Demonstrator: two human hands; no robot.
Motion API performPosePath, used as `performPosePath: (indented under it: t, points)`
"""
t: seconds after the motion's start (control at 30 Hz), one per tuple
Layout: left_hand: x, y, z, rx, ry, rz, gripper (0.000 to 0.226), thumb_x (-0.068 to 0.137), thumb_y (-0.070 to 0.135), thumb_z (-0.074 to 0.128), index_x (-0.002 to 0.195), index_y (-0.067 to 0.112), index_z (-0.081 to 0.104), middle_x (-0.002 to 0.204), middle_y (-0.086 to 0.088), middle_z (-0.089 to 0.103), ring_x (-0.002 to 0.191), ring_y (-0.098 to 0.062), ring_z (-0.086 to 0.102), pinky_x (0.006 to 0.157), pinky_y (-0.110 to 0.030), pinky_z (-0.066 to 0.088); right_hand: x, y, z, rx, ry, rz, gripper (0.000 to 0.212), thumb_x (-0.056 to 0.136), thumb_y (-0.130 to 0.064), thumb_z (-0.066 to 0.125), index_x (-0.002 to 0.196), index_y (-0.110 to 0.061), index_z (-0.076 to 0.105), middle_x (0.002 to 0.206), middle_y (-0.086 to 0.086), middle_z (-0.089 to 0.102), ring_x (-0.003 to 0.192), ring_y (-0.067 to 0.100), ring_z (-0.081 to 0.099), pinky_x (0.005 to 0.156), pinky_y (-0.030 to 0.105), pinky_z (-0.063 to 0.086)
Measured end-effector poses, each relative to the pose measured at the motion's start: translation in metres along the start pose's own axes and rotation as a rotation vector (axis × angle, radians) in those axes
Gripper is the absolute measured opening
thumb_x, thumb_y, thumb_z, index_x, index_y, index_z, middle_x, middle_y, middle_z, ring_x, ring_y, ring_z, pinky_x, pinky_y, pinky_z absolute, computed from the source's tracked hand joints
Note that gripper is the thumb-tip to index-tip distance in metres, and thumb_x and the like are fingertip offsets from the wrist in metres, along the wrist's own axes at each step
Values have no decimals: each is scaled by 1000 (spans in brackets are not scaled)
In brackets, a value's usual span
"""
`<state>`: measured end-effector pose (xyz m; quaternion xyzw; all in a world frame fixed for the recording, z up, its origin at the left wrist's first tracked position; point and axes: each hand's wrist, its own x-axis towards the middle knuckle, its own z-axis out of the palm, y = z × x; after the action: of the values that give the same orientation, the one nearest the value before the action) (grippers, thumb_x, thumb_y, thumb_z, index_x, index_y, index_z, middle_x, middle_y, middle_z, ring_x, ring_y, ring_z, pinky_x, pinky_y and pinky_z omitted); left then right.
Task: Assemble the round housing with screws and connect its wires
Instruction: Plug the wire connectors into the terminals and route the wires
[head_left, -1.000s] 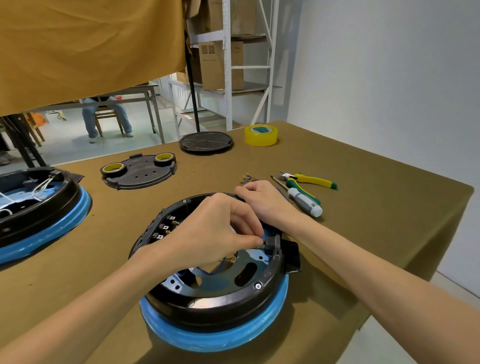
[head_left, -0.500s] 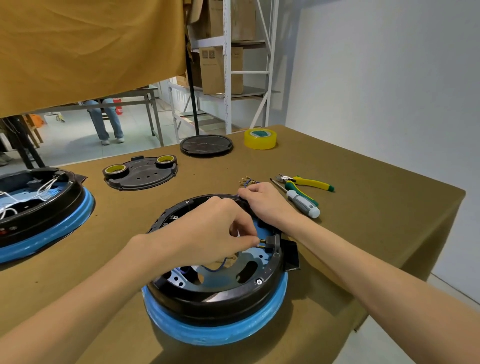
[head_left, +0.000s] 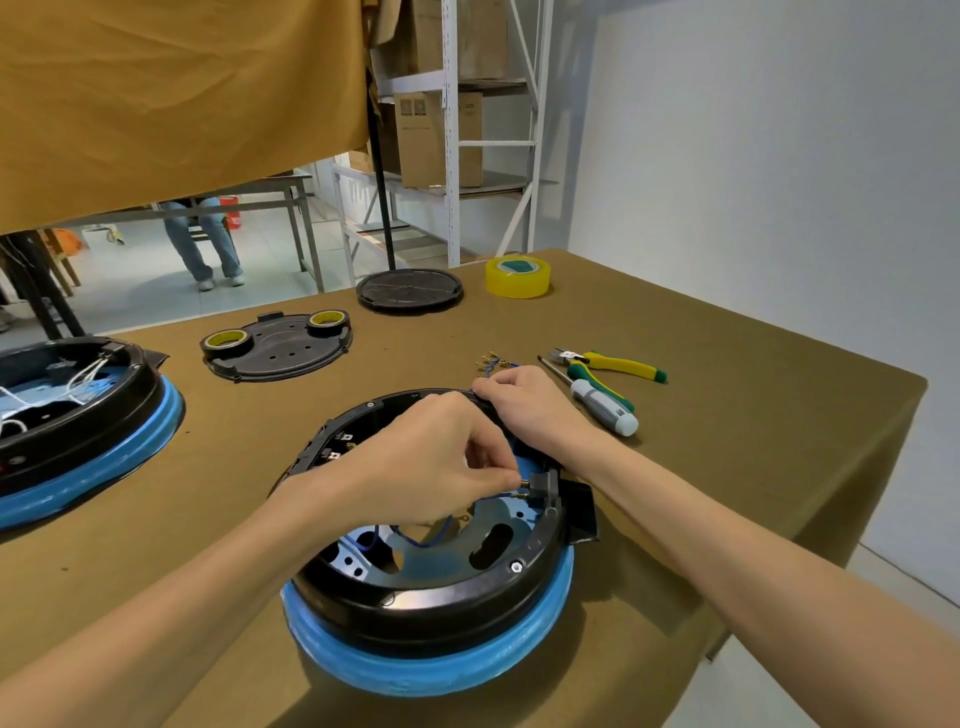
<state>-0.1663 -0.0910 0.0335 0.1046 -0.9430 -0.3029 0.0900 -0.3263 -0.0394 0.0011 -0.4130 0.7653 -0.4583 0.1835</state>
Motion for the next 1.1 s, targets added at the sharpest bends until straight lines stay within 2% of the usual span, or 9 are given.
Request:
performPosePath:
  t: [0.23,0.4,0.6,0.73,0.8,0.93,1.0,1.1]
  points:
    - [-6,-6,-3,-56,-10,23,11,93,36,74,87,31,83,79,15,76,76,-6,70,76,-26,57,0,1,-2,-29,-9,-21,34,99,-28,56,69,-14,51,51,-4,31,46,13,28,43,25,23]
    - [-12,-10,-15,0,-39,21,9,93,35,74,87,36,81,83,21,76,86,1,69,83,-11,50,1,2,-1,-25,-5,-25,35,99,-29,56,67,-16,52,51,-6,32,49,15,31,43,24,26]
    - [-11,-5,-13,34,-23,27,9,93,33,74,89,32,82,85,17,76,89,4,67,82,-5,44,2,3,0,-27,5,-24,34,98,-27,56,67,-16,50,52,-4,31,51,16,30,40,24,23]
    - [-11,-2,-7,37,4,38,10,95,31,73,90,29,82,85,14,76,88,1,67,84,-13,49,2,3,0,-19,1,-18,34,98,-27,56,66,-16,51,50,-5,32,47,13,30,39,22,23]
    - [-11,-2,-5,39,16,41,10,95,29,73,90,28,82,84,14,75,87,1,67,82,-13,50,2,3,0,-18,1,-21,32,97,-27,57,68,-15,52,54,-1,32,52,16,30,41,24,22]
    - [-10,-4,-3,3,38,45,8,92,29,76,88,31,83,84,19,76,88,3,68,82,-12,51,2,2,0,-6,-2,-15,33,99,-26,56,68,-15,51,49,-6,30,44,11,26,39,22,21]
    - [-9,-4,-1,13,37,47,7,91,31,77,87,32,83,82,20,75,86,4,68,81,-12,51,1,2,0,-1,-4,-12,32,98,-25,56,69,-14,51,52,-3,31,44,11,26,39,22,22]
    - [-4,-2,0,72,19,16,9,91,33,77,83,33,82,78,22,74,83,5,67,81,-18,54,0,1,-1,3,-7,-12,31,99,-25,56,69,-14,51,55,0,31,46,13,27,40,23,22]
